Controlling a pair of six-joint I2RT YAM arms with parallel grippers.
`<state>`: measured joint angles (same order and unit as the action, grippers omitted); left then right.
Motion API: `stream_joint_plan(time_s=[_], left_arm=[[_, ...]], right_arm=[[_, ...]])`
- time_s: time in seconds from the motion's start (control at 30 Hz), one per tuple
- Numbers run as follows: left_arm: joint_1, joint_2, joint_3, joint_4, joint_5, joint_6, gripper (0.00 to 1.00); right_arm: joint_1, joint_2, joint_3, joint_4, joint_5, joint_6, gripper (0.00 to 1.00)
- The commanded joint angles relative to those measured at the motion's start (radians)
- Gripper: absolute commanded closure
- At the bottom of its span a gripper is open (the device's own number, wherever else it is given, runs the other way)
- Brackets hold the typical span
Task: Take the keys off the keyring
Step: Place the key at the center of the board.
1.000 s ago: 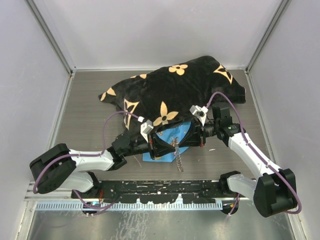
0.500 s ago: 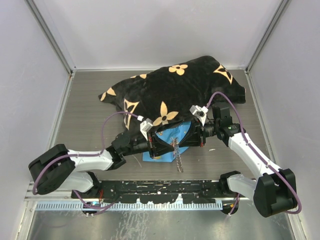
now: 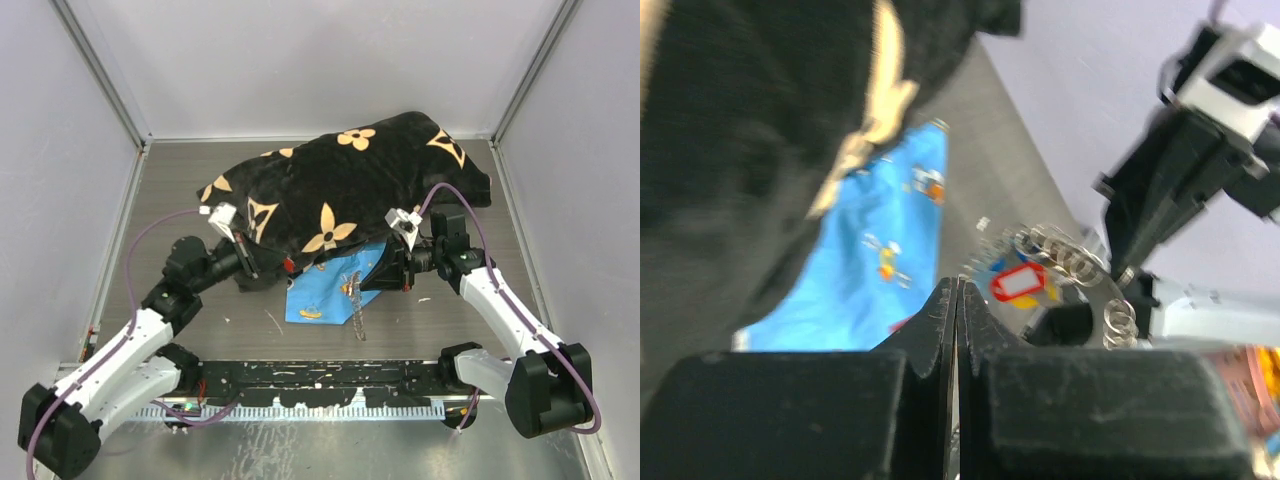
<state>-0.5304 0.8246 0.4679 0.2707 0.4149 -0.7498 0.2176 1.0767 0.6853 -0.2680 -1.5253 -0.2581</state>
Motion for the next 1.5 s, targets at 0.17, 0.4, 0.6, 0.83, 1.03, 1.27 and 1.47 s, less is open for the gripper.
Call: stream_joint_plan(time_s=[0.17, 0.4, 0.6, 0.83, 1.03, 1.27, 1.47], left_arm=[[0.378, -0.057, 0.162, -0.418, 0.118, 0.047, 1.0], [0.659, 0.048, 0.15, -0.351, 0.182, -0.096, 1.0], [0.722, 0.111, 0.174, -0.481, -0.094, -0.138, 1.0], [0.739, 0.168, 0.168, -0.566, -0.333, -0.214, 0.99], [0.768, 0.222, 0.173, -0.604, -0.401, -0.245, 0.91], [0.776, 0.231, 0.186, -0.664, -0.371, -0.238, 0.6], [0.775, 0.074, 0.141, -0.625, -0.166, -0.163, 0.51]], right_arm=[[-0.009, -0.041, -0.002, 0.052, -0.073, 0.011, 0.99], [-0.013, -0.054, -0.012, 0.059, -0.072, 0.011, 0.99], [-0.012, -0.06, -0.018, 0.065, -0.073, 0.011, 0.99], [-0.012, -0.071, -0.021, 0.067, -0.07, 0.011, 0.99], [-0.012, -0.076, -0.024, 0.068, -0.068, 0.013, 0.99], [-0.012, -0.083, -0.027, 0.07, -0.065, 0.013, 0.99], [-0.018, -0.087, -0.03, 0.072, -0.062, 0.013, 0.99]])
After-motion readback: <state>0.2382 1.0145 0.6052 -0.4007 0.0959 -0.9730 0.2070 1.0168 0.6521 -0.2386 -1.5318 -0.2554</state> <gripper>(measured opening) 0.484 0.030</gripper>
